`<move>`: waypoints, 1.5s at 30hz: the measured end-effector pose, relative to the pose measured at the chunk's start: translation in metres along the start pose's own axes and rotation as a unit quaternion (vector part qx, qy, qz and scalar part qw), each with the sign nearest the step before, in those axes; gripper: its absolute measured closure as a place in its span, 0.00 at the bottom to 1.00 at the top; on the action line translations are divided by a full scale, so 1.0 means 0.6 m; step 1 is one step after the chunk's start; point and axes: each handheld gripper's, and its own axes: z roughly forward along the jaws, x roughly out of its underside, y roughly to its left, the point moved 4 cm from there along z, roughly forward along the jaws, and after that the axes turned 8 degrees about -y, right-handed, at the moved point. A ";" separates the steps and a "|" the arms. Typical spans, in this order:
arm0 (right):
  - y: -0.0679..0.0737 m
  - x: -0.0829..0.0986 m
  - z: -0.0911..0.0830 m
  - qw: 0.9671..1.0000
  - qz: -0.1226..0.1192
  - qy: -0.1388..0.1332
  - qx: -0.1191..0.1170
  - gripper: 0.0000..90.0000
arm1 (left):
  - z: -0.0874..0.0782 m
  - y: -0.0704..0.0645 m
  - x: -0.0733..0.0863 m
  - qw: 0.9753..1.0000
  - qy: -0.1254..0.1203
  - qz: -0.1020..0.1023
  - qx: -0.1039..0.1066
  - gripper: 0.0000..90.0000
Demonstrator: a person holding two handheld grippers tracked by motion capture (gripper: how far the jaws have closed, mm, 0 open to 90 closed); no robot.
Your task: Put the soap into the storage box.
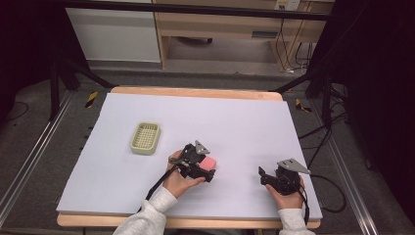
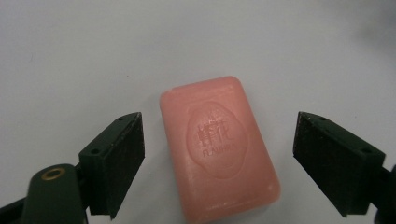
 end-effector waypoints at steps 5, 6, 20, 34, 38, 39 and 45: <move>0.000 0.000 0.000 1.000 0.000 0.000 -0.001 0.26 | 0.007 0.001 0.003 1.000 0.008 0.000 0.001 0.18; 0.000 0.000 0.000 1.000 0.000 0.000 -0.001 0.26 | 0.007 0.001 0.003 1.000 0.008 0.000 0.001 0.18; 0.001 0.001 0.001 1.000 -0.002 0.001 -0.005 0.30 | 0.028 0.003 0.018 0.999 0.037 -0.006 0.001 0.20; 0.002 0.001 0.001 1.000 -0.003 0.001 -0.008 0.31 | 0.031 0.003 0.022 0.999 0.050 -0.007 -0.003 0.34; 0.002 0.001 0.001 1.000 -0.004 0.000 -0.009 0.32 | 0.026 0.005 0.022 0.999 0.053 -0.010 -0.004 0.39; 0.002 0.001 0.001 1.000 -0.004 0.000 -0.009 0.32 | 0.026 0.005 0.022 0.999 0.053 -0.010 -0.004 0.39; 0.003 0.001 0.001 1.000 -0.002 0.001 -0.011 0.32 | 0.025 0.007 0.023 0.999 0.054 -0.005 -0.001 0.40</move>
